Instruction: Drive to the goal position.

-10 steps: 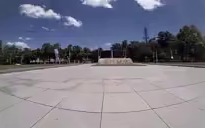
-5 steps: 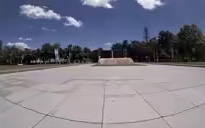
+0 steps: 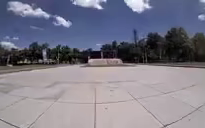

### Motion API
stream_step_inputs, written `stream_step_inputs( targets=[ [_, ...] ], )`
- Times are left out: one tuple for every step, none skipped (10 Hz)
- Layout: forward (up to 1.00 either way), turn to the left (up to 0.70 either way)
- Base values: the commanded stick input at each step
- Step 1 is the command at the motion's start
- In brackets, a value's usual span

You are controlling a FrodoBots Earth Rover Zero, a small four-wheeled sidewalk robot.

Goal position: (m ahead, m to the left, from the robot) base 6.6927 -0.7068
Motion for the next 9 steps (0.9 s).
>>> stream_step_inputs(
  targets=[
    [0.5, 0.0],
    [0.5, 0.0],
    [0.5, 0.0],
    [0.5, 0.0],
    [0.5, 0.0],
    [0.5, 0.0],
    [0.5, 0.0],
    [0.5, 0.0],
    [0.5, 0.0]
  ],
)
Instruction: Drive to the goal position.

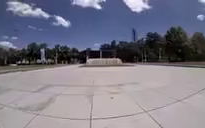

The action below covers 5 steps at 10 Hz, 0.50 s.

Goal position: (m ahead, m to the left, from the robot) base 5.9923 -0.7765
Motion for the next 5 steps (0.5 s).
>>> stream_step_inputs(
  targets=[
    [0.5, 0.0],
    [0.5, 0.0],
    [0.5, 0.0],
    [0.5, 0.0],
    [0.5, 0.0]
  ],
)
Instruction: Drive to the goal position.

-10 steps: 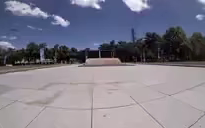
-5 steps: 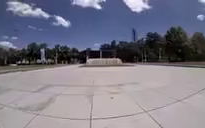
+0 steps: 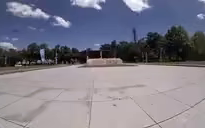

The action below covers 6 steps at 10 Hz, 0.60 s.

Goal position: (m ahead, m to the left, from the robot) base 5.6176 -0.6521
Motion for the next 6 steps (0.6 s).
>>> stream_step_inputs(
  targets=[
    [0.5, 0.0],
    [0.5, 0.0],
    [0.5, 0.0],
    [0.5, 0.0],
    [0.5, 0.0],
    [0.5, 0.0]
  ],
)
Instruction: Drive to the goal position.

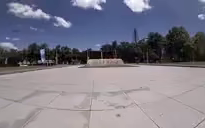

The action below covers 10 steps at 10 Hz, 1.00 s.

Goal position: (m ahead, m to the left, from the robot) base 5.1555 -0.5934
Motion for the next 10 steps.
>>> stream_step_inputs(
  targets=[
    [0.5, 0.0],
    [0.5, 0.0],
    [0.5, 0.0],
    [0.5, 0.0],
    [0.5, 0.0],
    [0.5, 0.0],
    [0.5, 0.0],
    [0.5, 0.0],
    [0.5, 0.0],
    [0.5, 0.0]
  ],
)
